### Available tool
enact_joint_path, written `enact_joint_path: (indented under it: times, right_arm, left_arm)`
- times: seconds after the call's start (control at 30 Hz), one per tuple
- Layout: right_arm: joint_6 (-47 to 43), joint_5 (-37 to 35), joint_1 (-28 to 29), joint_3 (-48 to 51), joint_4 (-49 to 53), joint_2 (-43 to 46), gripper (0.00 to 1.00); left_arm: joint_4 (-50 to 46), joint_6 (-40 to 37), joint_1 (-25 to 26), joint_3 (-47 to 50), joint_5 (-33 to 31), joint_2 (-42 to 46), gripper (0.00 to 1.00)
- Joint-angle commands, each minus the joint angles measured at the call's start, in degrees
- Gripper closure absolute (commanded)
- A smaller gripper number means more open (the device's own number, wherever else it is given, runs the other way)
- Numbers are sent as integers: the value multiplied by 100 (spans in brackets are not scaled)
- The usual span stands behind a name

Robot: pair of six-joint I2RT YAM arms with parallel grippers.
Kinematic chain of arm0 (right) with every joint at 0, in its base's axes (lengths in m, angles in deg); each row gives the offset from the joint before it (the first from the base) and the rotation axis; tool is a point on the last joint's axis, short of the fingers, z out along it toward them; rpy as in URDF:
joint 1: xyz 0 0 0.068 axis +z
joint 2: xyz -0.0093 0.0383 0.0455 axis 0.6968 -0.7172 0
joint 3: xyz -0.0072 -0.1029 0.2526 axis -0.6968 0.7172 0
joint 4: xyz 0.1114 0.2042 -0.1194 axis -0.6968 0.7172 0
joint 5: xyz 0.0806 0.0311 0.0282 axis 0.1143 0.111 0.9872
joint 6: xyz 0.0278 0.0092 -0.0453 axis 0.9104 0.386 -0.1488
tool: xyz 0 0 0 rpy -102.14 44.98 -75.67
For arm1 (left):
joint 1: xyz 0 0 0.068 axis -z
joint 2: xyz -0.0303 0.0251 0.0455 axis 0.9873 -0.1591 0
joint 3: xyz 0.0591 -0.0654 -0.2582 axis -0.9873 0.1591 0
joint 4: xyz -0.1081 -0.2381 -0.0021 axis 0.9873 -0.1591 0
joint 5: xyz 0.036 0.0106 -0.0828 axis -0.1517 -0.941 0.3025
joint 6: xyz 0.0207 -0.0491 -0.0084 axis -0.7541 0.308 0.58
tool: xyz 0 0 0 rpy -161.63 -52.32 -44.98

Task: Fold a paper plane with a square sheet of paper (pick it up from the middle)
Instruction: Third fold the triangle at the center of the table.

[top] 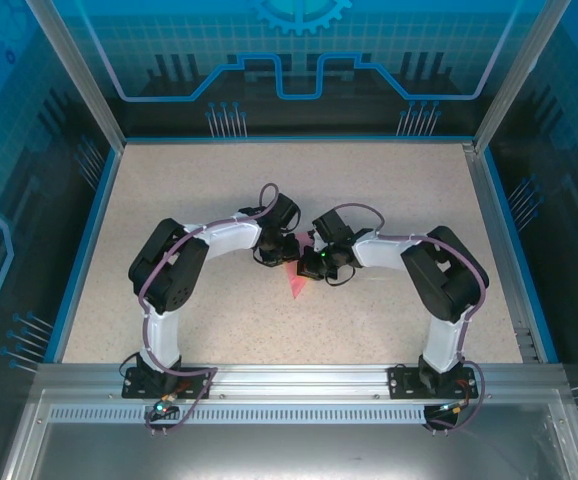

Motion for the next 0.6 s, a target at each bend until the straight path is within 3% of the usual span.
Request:
enact_joint_path:
  times: [0.0, 0.57]
  right_arm:
    - [31, -61, 70, -182, -138, -127, 96]
    - [-32, 40, 74, -170, -341, -177, 95]
  left_arm:
    - [-215, -77, 13, 63, 20, -52, 78]
    - [-232, -82, 28, 62, 28, -51, 79]
